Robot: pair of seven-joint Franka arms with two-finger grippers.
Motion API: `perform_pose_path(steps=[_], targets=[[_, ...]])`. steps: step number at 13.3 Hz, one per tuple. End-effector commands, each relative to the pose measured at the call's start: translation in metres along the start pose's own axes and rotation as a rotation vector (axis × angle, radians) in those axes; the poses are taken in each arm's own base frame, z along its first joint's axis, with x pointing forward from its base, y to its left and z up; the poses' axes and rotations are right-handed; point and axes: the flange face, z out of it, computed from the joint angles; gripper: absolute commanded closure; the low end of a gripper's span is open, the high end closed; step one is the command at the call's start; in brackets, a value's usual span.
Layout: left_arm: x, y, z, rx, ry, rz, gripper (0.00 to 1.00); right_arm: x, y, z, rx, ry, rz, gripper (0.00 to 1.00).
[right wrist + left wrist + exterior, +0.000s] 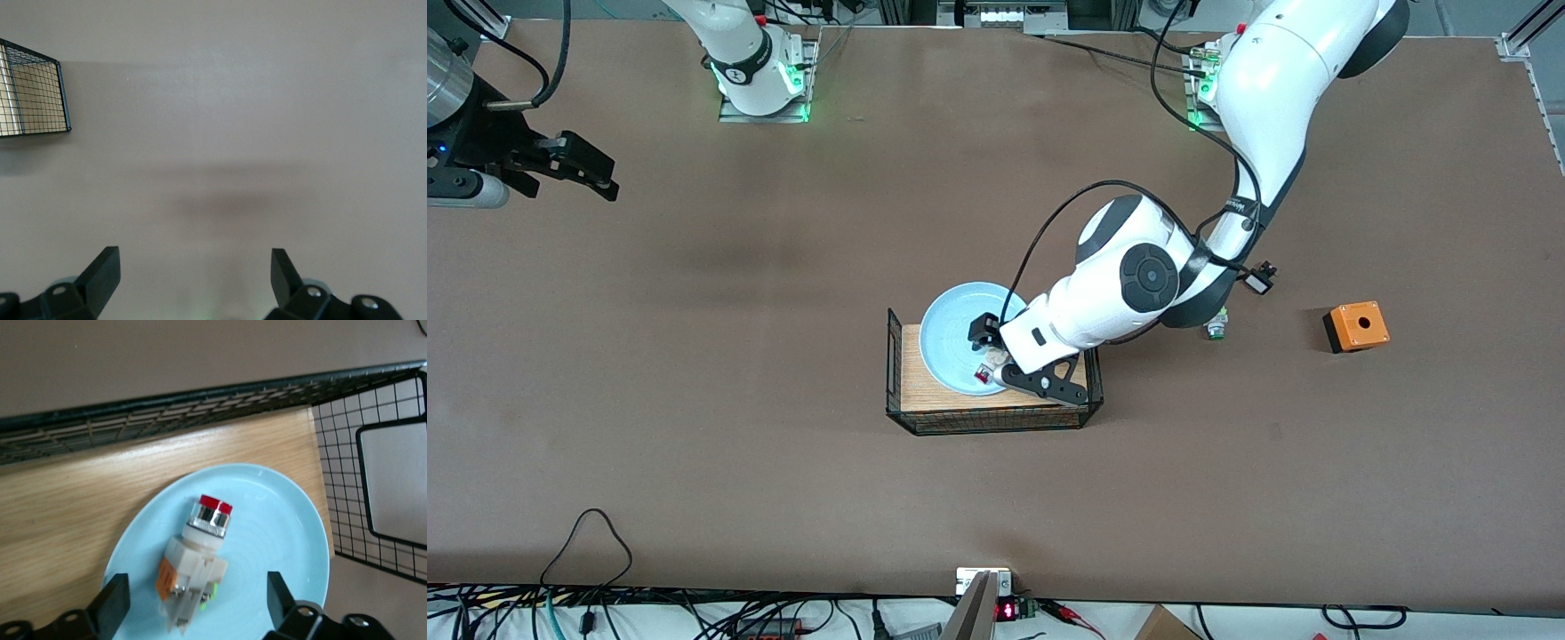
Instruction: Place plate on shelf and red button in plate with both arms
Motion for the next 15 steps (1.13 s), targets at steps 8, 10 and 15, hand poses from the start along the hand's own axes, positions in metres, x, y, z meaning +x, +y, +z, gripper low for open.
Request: perform_pose_path(steps=[8, 10, 15], targets=[[-0.053, -0.023, -0.173, 0.215, -0.243, -0.042, 0.00, -0.006, 0.003, -0.004, 0.002, 0.015, 0.020, 0.00], [-0.054, -0.057, -0.207, 0.232, -0.268, -0.091, 0.00, -0.007, 0.002, -0.003, 0.001, 0.005, 0.018, 0.00], [-0.061, -0.117, -0.277, 0.380, -0.256, 0.023, 0.00, -0.009, 0.002, -0.006, 0.004, 0.009, 0.020, 0.00]])
